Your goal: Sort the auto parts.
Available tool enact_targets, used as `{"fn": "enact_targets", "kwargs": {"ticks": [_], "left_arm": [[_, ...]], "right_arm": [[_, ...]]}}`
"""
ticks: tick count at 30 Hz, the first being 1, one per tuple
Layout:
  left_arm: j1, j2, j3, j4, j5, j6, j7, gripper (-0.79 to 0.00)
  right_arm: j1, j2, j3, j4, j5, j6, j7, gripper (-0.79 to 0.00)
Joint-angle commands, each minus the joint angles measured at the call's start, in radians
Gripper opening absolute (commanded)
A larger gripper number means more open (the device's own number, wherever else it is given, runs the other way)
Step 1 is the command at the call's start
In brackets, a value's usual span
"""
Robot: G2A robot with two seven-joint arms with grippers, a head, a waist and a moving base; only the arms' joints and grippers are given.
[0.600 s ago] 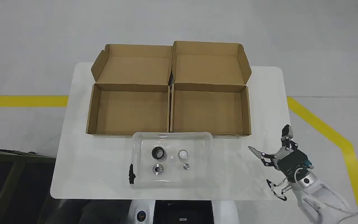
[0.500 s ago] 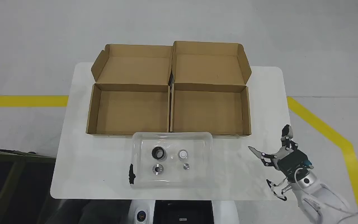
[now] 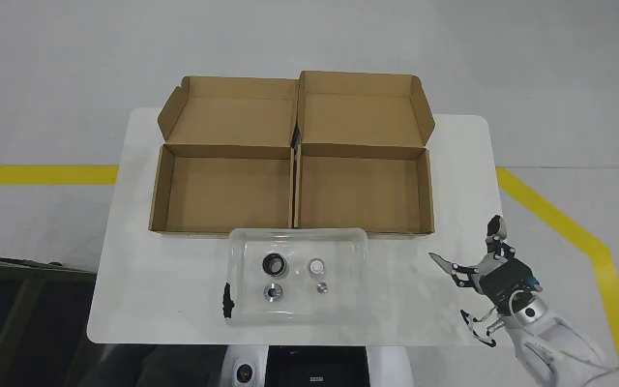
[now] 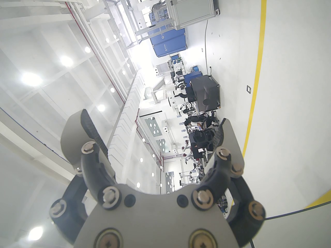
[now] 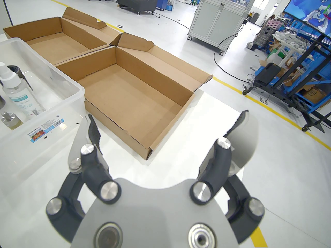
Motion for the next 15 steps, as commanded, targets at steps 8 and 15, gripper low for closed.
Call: {"fn": "enact_targets", "kwargs": {"ticks": [8,15], "left_arm": [[0.0,0.0,0.0,0.0,0.0,0.0,0.0,0.0],[0.0,0.0,0.0,0.0,0.0,0.0,0.0,0.0]], "right_arm": [[0.008,0.0,-0.018,0.007,0.017,-0.014,0.008,0.0],[0.076,0.006,-0.087,-0.018,0.046,-0.072,0.106,0.0]]}}
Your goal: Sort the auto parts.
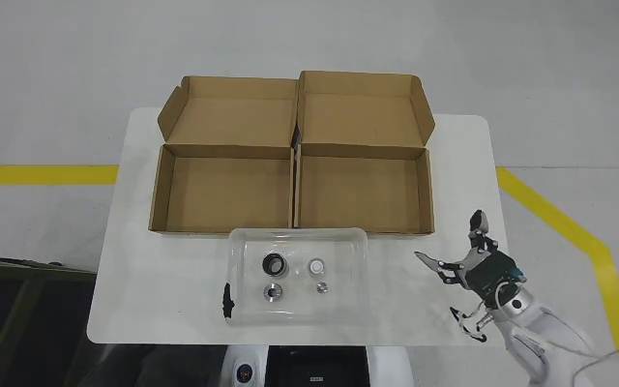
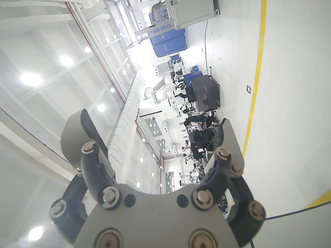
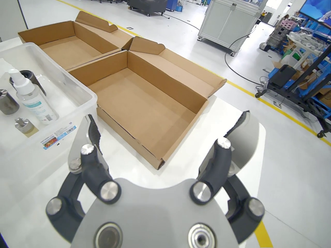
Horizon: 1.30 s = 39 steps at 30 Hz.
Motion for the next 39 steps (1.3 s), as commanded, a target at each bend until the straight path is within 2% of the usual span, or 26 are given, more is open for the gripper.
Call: {"fn": "enact_targets", "kwargs": {"ticks": [1,7,14,31,39], "left_arm": [[0.0,0.0,0.0,0.0,0.0,0.0,0.0,0.0],[0.0,0.0,0.0,0.0,0.0,0.0,0.0,0.0],[0.0,0.0,0.0,0.0,0.0,0.0,0.0,0.0],[0.0,0.0,0.0,0.0,0.0,0.0,0.0,0.0],[0.0,0.0,0.0,0.0,0.0,0.0,0.0,0.0]], "right_arm": [[0.022,0.002,-0.019,-0.007,0.009,-0.022,0.038,0.0],[0.097,0.012,-0.106,-0.043,-0.014,-0.135,0.164,0.0],[0.161,0.019,-0.214,-0.083,-0.008,-0.219,0.277,0.0],[0.319,0.02,-0.487,-0.032,0.058,-0.28,0.534,0.0],[0.381,0.02,-0.569,0.011,0.087,-0.283,0.648,0.0]]}}
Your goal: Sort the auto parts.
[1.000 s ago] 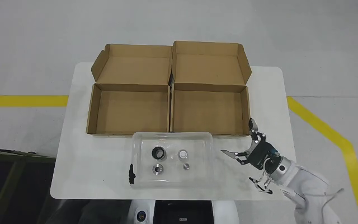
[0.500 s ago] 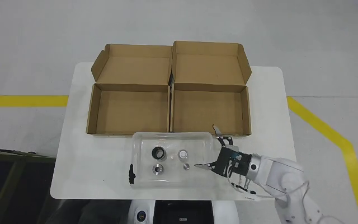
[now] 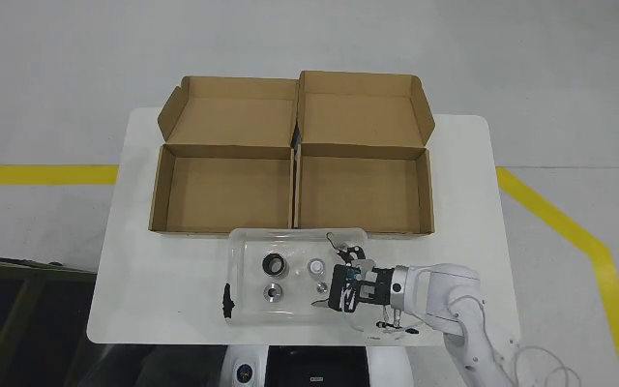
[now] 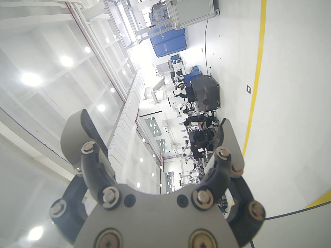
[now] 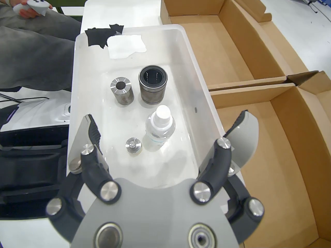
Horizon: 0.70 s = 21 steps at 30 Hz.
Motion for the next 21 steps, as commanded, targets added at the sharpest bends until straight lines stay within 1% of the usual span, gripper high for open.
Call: {"fn": "enact_targets", "kwargs": {"ticks": [1,5,10,18,19,20,21], "left_arm": [[0.0,0.0,0.0,0.0,0.0,0.0,0.0,0.0],[0.0,0.0,0.0,0.0,0.0,0.0,0.0,0.0],[0.0,0.0,0.0,0.0,0.0,0.0,0.0,0.0],[0.0,0.0,0.0,0.0,0.0,0.0,0.0,0.0],[0.0,0.0,0.0,0.0,0.0,0.0,0.0,0.0],[0.0,0.0,0.0,0.0,0.0,0.0,0.0,0.0],[0.0,0.0,0.0,0.0,0.0,0.0,0.0,0.0]], "right_arm": [[0.01,0.0,-0.013,0.005,0.002,0.006,0.024,0.0],[0.027,0.001,-0.042,0.032,0.018,0.023,0.064,0.0],[0.055,0.002,-0.076,0.069,0.048,0.018,0.111,0.0],[0.092,0.002,-0.113,0.096,0.083,0.051,0.145,0.0],[0.095,0.003,-0.114,0.099,0.087,0.058,0.148,-0.022],[0.099,0.003,-0.116,0.102,0.09,0.062,0.152,-0.083],[0.103,0.004,-0.117,0.104,0.093,0.066,0.155,-0.111]]}}
